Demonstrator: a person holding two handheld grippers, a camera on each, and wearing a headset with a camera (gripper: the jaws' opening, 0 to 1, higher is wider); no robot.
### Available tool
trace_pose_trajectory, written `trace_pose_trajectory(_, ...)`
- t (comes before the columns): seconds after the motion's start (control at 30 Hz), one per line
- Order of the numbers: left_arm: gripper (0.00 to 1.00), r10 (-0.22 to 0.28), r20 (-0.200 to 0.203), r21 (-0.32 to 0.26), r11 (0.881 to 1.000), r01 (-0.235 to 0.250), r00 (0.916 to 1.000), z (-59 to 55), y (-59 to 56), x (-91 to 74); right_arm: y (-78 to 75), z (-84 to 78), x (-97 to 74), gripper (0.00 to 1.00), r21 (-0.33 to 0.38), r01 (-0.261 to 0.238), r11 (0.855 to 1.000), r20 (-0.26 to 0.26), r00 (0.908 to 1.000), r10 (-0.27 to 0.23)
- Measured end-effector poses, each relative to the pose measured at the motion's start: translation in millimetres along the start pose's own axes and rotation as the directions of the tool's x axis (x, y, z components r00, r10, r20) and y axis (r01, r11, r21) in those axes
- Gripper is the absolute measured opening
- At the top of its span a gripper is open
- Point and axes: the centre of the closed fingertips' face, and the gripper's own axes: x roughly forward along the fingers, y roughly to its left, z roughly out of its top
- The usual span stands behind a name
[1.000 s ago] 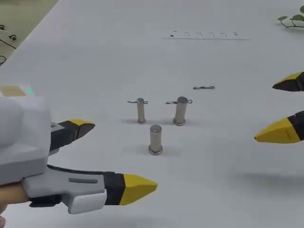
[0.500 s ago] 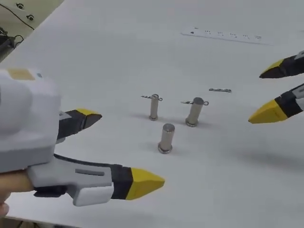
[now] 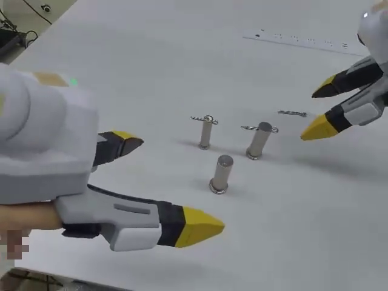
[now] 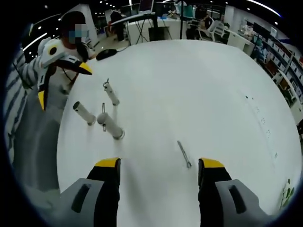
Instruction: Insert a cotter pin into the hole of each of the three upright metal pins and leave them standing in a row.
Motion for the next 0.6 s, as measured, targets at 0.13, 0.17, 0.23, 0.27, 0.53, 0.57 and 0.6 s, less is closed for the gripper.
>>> trace_pose_trajectory(0.13,0.98,-0.003,0.005,-0.004,1.0,0.003,1.0,0.1,1.8,1.0,-12.5,-1.9,10.5,0.59,-0.006,0.008,1.0,-0.024,0.9997,-0.008)
trace_pose_trajectory(0.17,0.98,-0.004,0.007,-0.007,1.0,0.004,1.0,0.2,1.7,1.3,-14.2,-2.6,12.1,0.55,-0.005,0.004,1.0,-0.03,0.9996,-0.004)
trace_pose_trajectory(0.23,0.97,-0.006,0.009,-0.009,1.0,0.006,0.9999,-0.1,1.4,1.4,-16.6,-5.5,16.1,0.52,-0.003,-0.006,1.0,-0.037,0.9993,0.006)
trace_pose_trajectory(0.27,0.97,-0.004,0.007,-0.01,1.0,0.004,1.0,0.1,-0.9,2.3,-17.9,-5.7,18.5,0.49,-0.011,-0.007,1.0,-0.029,0.9995,0.007)
trace_pose_trajectory(0.53,0.92,0.047,0.0,-0.012,0.999,-0.047,0.9989,2.8,8.1,0.5,-30.3,-8.2,25.3,0.38,-0.01,0.001,1.0,-0.043,0.9991,-0.002)
trace_pose_trajectory(0.57,0.92,0.048,0.001,-0.011,0.999,-0.048,0.9988,3.6,8.3,0.1,-30.8,-8.7,25.4,0.36,-0.021,0.003,1.0,-0.048,0.9988,-0.004)
trace_pose_trajectory(0.6,0.92,0.047,0.004,-0.011,0.999,-0.047,0.9989,4.8,8.2,-0.7,-31.6,-8.7,25.5,0.35,-0.023,0.008,1.0,-0.048,0.9988,-0.009)
